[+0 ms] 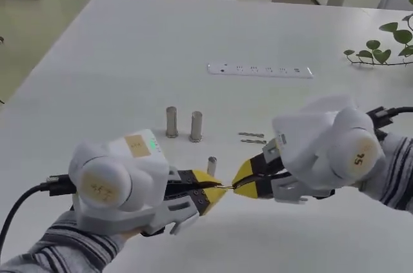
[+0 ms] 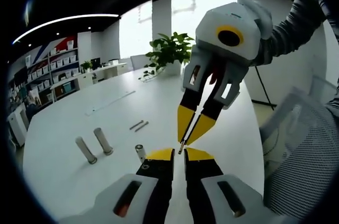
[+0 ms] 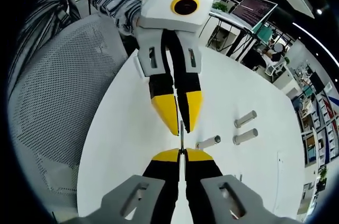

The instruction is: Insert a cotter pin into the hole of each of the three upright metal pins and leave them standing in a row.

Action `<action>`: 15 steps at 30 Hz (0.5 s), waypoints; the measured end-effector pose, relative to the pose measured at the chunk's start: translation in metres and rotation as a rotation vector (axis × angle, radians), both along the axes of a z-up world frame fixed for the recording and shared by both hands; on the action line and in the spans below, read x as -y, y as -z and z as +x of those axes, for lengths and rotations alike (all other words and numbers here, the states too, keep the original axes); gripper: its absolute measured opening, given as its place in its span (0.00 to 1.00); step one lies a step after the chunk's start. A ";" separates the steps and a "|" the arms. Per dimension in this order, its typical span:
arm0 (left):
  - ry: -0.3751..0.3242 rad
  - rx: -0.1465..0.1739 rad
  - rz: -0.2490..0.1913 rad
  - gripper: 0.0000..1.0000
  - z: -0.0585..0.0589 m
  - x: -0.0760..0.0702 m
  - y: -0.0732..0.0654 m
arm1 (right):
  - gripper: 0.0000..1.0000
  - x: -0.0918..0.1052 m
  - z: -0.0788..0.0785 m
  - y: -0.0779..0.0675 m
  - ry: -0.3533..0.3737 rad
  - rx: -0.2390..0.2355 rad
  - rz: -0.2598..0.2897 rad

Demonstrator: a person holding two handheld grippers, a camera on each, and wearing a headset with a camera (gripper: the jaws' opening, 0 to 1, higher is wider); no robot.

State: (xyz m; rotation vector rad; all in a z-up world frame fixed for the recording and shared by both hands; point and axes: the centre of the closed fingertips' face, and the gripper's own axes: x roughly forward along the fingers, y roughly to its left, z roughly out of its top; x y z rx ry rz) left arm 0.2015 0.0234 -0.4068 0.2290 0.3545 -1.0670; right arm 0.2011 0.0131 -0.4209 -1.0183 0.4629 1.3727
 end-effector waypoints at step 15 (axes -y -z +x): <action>-0.238 -0.005 0.048 0.15 0.040 -0.019 0.026 | 0.00 0.019 0.038 0.015 0.154 0.023 -0.045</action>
